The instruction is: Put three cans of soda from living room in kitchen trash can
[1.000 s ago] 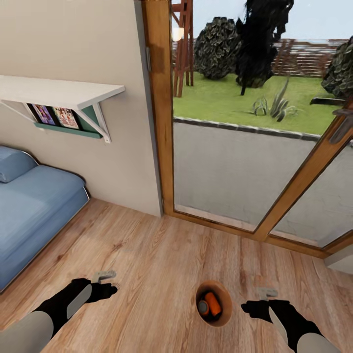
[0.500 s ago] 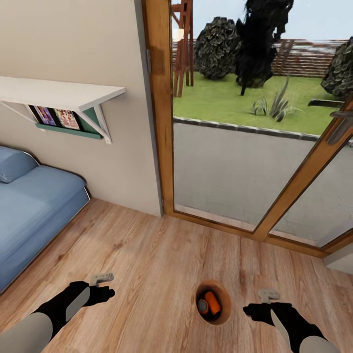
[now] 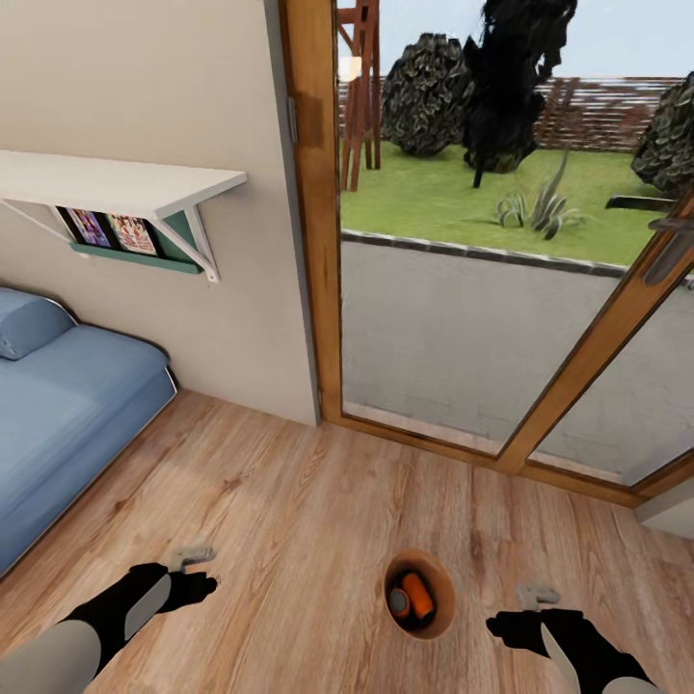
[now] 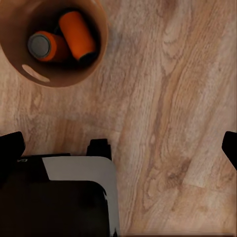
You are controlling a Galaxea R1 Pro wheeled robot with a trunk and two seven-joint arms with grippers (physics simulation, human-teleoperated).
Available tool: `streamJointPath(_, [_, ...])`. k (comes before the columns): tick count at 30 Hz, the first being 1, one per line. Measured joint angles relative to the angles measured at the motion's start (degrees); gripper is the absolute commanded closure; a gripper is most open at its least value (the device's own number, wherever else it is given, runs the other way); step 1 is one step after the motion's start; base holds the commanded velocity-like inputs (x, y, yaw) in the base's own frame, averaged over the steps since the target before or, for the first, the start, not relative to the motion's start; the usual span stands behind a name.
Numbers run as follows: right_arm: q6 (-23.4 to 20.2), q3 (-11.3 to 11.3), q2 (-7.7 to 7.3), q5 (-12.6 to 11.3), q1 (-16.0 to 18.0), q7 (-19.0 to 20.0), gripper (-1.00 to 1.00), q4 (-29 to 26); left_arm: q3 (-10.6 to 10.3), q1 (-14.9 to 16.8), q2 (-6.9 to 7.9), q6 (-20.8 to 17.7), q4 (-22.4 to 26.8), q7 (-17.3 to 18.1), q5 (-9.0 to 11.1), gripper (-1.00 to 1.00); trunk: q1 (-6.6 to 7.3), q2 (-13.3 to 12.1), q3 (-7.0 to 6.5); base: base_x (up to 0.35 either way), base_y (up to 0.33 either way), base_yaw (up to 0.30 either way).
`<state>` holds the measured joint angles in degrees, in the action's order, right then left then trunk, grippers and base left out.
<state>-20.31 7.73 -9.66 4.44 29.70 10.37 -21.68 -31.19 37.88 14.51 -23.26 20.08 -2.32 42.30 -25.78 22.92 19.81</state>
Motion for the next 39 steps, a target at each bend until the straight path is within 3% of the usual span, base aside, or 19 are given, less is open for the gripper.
streamJointPath(15, [0.22,0.0,-0.25,-0.03,-1.92,0.0,-1.0,0.05,-0.01,-1.27,-1.12,3.95,-4.37,0.04,-0.04,-1.0,0.0,0.0,0.0,0.0,0.0,0.0])
streamJointPath(22, [3.88,0.0,-0.67,-0.02,-3.45,0.0,-1.0,0.1,-0.01,-2.34,-1.22,5.12,-4.93,0.04,-0.03,-1.0,0.0,0.0,0.0,0.0,0.0,0.0])
streamJointPath(32, [5.83,-0.04,-0.88,-0.04,-4.57,0.0,-1.0,0.24,-0.01,-3.91,-1.3,6.21,-5.27,0.04,-0.02,-1.0,0.0,0.0,0.0,0.0,0.0,0.0])
streamJointPath(39, [8.79,-0.02,-0.86,-0.11,-5.53,0.0,-1.0,2.77,-0.01,-4.57,-1.32,6.68,-5.31,0.04,-0.02,-1.0,0.0,0.0,0.0,0.0,0.0,0.0])
